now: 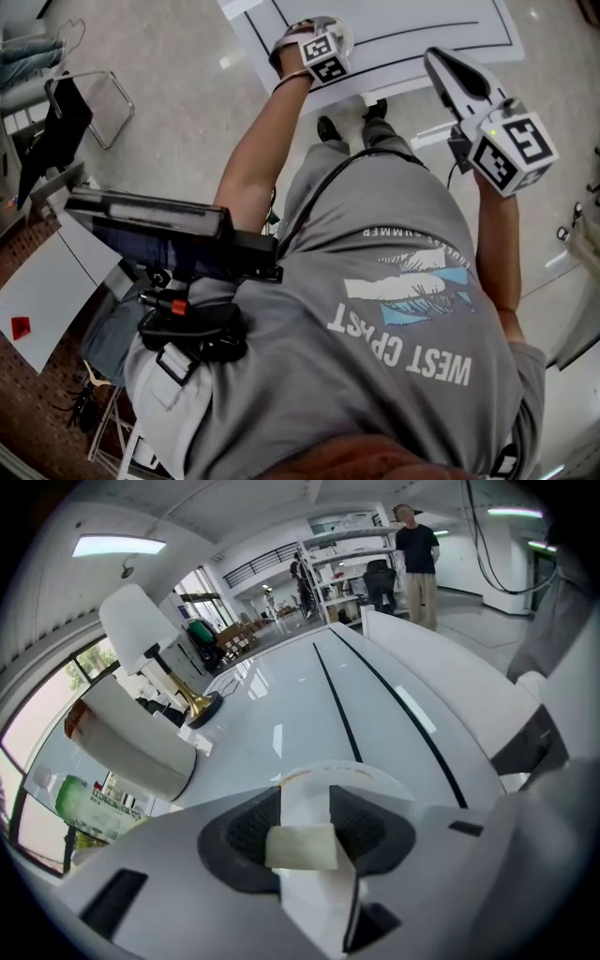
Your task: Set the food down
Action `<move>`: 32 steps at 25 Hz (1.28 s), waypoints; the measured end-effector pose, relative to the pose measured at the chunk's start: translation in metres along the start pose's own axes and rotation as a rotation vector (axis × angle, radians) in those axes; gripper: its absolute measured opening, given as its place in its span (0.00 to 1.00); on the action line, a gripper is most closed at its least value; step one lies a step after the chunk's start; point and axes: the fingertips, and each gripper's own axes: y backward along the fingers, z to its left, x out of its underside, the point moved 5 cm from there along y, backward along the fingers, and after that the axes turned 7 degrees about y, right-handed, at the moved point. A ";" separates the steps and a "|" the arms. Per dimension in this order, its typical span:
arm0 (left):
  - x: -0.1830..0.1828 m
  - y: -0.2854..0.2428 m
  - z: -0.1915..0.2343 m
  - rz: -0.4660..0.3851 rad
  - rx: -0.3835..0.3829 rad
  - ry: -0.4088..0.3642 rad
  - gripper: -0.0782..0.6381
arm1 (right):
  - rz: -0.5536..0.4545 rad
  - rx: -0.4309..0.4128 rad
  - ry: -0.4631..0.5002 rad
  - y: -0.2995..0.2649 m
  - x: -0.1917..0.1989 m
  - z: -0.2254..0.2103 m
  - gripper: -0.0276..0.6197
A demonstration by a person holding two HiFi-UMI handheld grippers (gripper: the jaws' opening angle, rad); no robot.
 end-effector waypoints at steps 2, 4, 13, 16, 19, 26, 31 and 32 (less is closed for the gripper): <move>0.001 0.000 -0.003 0.033 0.007 -0.071 0.33 | -0.001 0.003 -0.006 0.001 0.003 0.000 0.05; 0.003 0.000 -0.006 0.075 0.024 -0.158 0.33 | -0.004 0.005 -0.011 0.002 0.006 -0.001 0.05; 0.010 -0.003 -0.012 0.199 0.089 -0.397 0.33 | 0.003 0.003 -0.027 0.006 0.015 -0.002 0.05; 0.008 -0.001 -0.012 0.205 0.091 -0.410 0.33 | 0.004 0.008 -0.031 0.009 0.015 -0.002 0.05; 0.009 0.001 -0.010 0.204 0.088 -0.407 0.36 | 0.005 0.015 -0.037 0.012 0.018 -0.003 0.05; 0.003 0.000 -0.020 0.103 0.125 -0.353 0.51 | 0.005 0.026 -0.056 0.015 0.039 -0.003 0.05; 0.002 0.009 -0.021 0.096 0.096 -0.335 0.51 | 0.006 0.033 -0.062 0.023 0.044 0.005 0.05; 0.002 0.011 -0.021 0.093 0.095 -0.328 0.51 | 0.004 0.034 -0.064 0.024 0.046 0.006 0.05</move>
